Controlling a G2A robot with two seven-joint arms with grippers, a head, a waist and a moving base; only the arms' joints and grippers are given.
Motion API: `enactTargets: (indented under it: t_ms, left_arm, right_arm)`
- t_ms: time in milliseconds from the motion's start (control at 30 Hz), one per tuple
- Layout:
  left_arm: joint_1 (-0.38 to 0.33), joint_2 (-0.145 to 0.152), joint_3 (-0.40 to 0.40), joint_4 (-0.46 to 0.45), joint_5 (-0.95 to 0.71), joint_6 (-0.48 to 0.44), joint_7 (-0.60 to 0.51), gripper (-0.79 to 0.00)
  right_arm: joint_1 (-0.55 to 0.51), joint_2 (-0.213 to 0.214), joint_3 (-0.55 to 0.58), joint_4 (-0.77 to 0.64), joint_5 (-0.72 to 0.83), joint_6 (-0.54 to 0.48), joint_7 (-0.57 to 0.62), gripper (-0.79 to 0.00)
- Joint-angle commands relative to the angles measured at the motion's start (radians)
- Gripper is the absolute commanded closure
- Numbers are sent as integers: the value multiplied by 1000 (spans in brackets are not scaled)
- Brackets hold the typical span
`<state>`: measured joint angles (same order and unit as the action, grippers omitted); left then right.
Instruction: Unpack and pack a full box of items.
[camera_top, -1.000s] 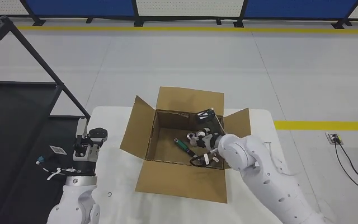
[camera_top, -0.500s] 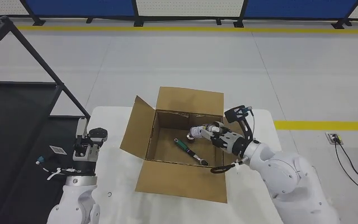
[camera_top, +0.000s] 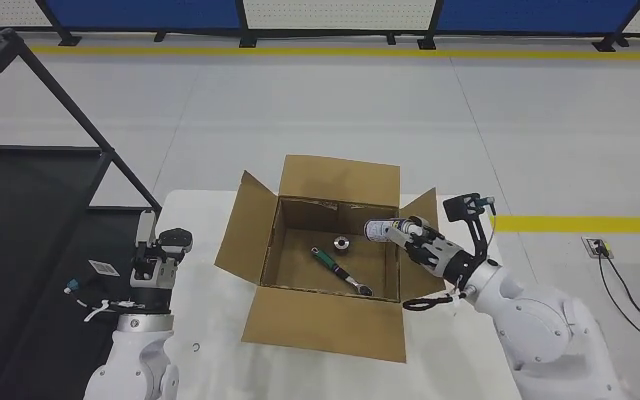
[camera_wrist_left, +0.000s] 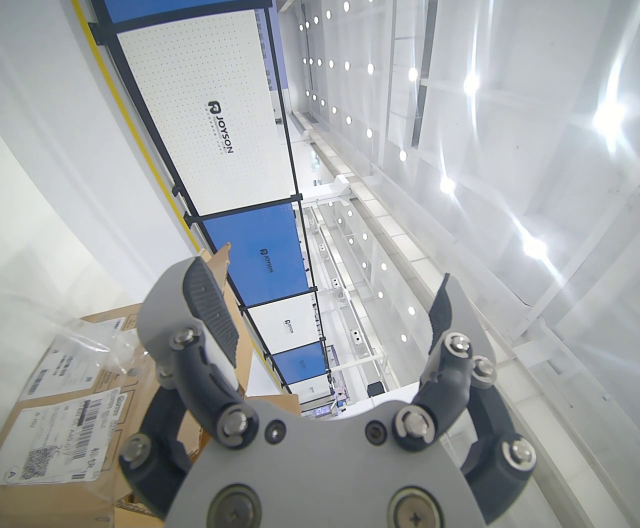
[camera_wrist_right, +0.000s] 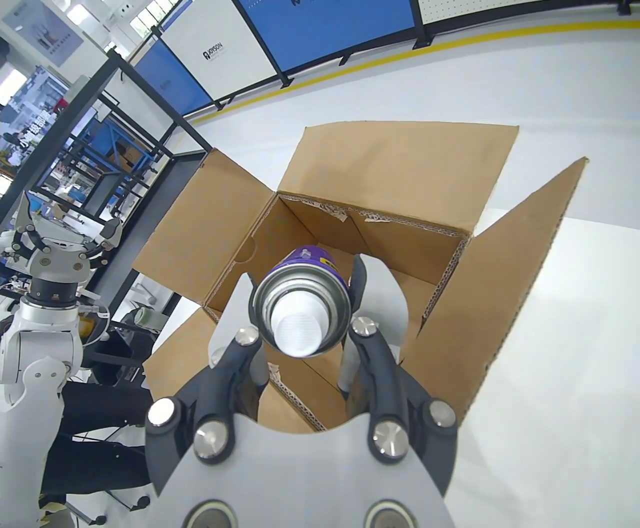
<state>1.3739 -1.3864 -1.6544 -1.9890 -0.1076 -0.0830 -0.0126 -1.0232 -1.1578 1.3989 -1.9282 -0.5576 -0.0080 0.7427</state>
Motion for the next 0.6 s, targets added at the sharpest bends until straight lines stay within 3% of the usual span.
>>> enactTargets:
  t_ms: [0,367,567]
  left_arm:
    - [0,0,0,0,0,0,0,-785]
    - [0,0,0,0,0,0,0,-785]
    - [0,0,0,0,0,0,0,-785]
  right_arm:
    - [0,0,0,0,0,-1,0,0]
    - [-12,-1,3,-2,14,-3,-24,0]
    - [-40,5,69,-60,48,-27,-68,0]
